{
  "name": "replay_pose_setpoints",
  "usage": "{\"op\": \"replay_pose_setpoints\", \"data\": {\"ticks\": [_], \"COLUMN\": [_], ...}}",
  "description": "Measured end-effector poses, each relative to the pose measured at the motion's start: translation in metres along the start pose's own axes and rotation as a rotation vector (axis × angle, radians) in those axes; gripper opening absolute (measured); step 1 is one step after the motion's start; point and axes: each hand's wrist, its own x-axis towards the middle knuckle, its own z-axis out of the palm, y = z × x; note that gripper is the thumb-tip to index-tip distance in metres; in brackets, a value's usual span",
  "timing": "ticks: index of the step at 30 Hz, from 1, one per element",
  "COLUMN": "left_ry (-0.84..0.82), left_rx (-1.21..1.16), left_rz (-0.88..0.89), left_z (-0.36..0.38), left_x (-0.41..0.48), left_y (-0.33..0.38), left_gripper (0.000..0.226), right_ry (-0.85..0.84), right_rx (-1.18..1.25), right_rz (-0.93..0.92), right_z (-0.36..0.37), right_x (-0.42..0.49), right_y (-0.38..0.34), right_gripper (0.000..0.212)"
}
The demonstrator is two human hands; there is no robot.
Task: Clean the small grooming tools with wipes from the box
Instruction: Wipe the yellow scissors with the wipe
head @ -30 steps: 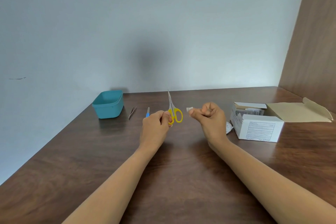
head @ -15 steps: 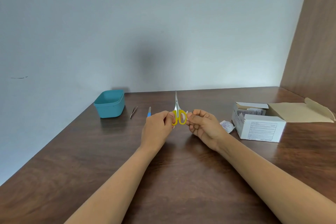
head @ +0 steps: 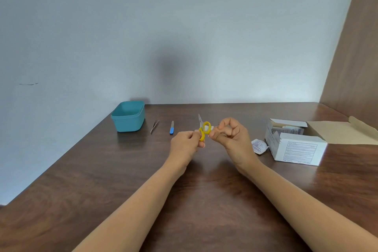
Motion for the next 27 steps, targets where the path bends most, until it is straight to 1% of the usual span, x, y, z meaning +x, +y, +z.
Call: {"op": "replay_pose_setpoints", "data": {"ticks": [4,7,9,12,14,18,22,27], "left_ry": [-0.075,-0.111,-0.101,-0.032,0.016,0.092,0.140,0.180], "left_rx": [-0.024,-0.020,-0.026,-0.022,-0.002,0.126,0.235,0.454], "left_rz": [-0.037,-0.036,-0.027,0.004,0.035,0.125,0.223,0.364], "left_z": [0.000,0.001,0.001,0.000,-0.001,-0.004,-0.009,-0.015], "left_x": [-0.001,-0.001,-0.001,-0.001,0.000,0.001,0.003,0.002], "left_y": [0.002,0.003,0.002,0.002,0.001,0.001,0.000,-0.003], "left_gripper": [0.041,0.043,0.043,0.043,0.043,0.040,0.040,0.037], "right_ry": [0.068,0.118,0.109,0.054,0.008,-0.063,-0.068,-0.026], "right_rx": [-0.207,-0.287,-0.305,-0.279,-0.230,-0.013,0.132,0.414], "right_rz": [-0.107,-0.178,-0.206,-0.183,-0.149,-0.047,0.111,0.363], "right_z": [-0.001,-0.001,0.000,-0.001,-0.002,-0.002,0.000,-0.003], "right_x": [0.000,-0.002,-0.004,-0.002,-0.001,0.000,-0.002,0.001], "right_y": [0.000,-0.003,-0.004,-0.002,-0.001,-0.003,-0.004,-0.003], "right_gripper": [0.028,0.031,0.031,0.028,0.027,0.028,0.028,0.024]}}
